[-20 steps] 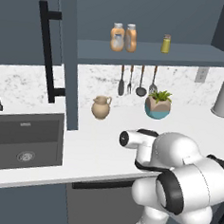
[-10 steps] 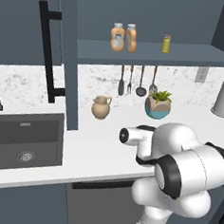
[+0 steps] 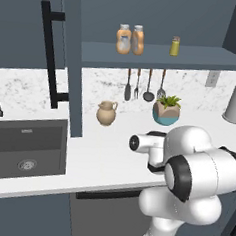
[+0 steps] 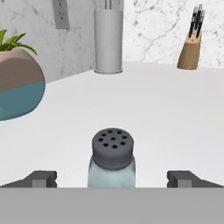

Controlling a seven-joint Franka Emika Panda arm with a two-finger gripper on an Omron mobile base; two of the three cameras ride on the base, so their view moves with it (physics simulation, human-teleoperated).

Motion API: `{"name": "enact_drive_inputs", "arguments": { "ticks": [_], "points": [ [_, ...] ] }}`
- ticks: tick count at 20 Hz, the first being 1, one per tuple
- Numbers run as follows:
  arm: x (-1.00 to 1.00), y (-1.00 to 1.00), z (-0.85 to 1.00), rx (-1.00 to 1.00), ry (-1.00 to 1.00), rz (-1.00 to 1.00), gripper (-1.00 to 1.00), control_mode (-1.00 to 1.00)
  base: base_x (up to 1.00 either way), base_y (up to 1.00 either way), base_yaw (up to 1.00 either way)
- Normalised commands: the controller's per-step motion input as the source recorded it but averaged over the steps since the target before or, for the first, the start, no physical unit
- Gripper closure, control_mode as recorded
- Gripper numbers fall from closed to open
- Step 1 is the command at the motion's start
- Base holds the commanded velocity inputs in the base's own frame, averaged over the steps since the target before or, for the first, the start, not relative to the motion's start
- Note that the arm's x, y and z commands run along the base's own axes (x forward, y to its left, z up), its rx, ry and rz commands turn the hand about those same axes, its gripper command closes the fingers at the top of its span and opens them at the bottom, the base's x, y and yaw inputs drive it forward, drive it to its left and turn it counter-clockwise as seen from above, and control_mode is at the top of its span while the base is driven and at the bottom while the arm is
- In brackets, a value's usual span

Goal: Put the shaker and condiment bottle from the counter next to their counterparts in the cabinet.

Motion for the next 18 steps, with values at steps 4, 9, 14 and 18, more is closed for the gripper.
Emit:
{"name": "enact_drive_inputs", "arguments": {
  "ticks": [4,9,14,18],
  "points": [
    [0.0,0.0,-0.25,0.02,0.0,0.0,-1.0,-1.0,0.0,0.0,0.0],
    [0.0,-0.09,-0.14,0.06,0.0,0.0,-1.0,-1.0,0.0,0.0,0.0],
    [0.01,-0.13,-0.1,0.06,0.0,0.0,-1.0,-1.0,0.0,0.0,0.0],
    [0.03,-0.02,-0.22,0.02,0.0,0.0,-1.0,-1.0,0.0,0.0,0.0]
  ]
}}
